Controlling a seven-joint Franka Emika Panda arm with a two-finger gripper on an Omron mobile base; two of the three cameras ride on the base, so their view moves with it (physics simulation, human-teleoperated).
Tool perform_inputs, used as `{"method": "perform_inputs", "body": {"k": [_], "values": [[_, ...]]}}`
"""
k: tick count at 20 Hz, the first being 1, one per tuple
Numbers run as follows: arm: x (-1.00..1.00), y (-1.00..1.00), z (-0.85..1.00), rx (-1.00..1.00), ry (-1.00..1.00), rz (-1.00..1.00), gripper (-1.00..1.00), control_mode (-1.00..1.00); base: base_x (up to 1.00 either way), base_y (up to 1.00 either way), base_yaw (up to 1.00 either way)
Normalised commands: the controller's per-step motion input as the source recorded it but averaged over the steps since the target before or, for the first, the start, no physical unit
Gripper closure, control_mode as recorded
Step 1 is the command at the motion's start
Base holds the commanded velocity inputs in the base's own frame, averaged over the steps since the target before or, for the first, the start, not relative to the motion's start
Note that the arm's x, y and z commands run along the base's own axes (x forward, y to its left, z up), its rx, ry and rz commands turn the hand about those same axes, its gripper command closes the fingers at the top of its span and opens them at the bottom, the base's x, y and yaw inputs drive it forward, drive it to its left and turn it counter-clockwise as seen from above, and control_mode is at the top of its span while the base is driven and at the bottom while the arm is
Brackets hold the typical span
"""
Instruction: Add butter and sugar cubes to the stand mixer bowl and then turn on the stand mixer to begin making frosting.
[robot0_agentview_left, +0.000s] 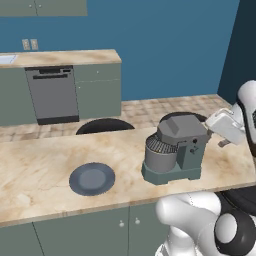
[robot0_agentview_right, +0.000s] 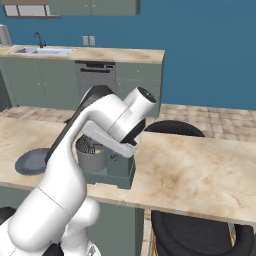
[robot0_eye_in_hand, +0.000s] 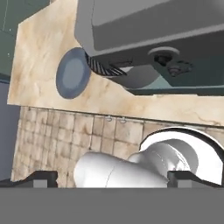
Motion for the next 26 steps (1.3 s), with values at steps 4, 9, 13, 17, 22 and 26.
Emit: {"method": "perform_inputs", "body": {"k": [4,9,13,17,22,26], "values": [[0.00,0.00,-0.01,-0.11,-0.29,0.17,-1.00,-1.00,0.00,0.00,0.00],[-0.12,0.02,0.00,-0.27,-0.44,0.16,-1.00,-1.00,0.00,0.00,0.00],[-0.07,0.31,0.00,-0.34,-0.39,0.03,-1.00,-1.00,0.00,0.00,0.00],[0.00,0.32,0.00,-0.27,-0.18,0.00,-1.00,-1.00,0.00,0.00,0.00],[0.02,0.08,0.00,-0.20,0.01,-0.09,-1.00,-1.00,0.00,0.00,0.00],[0.06,0.00,0.00,-0.14,0.16,-0.20,-1.00,-1.00,0.00,0.00,0.00]]}}
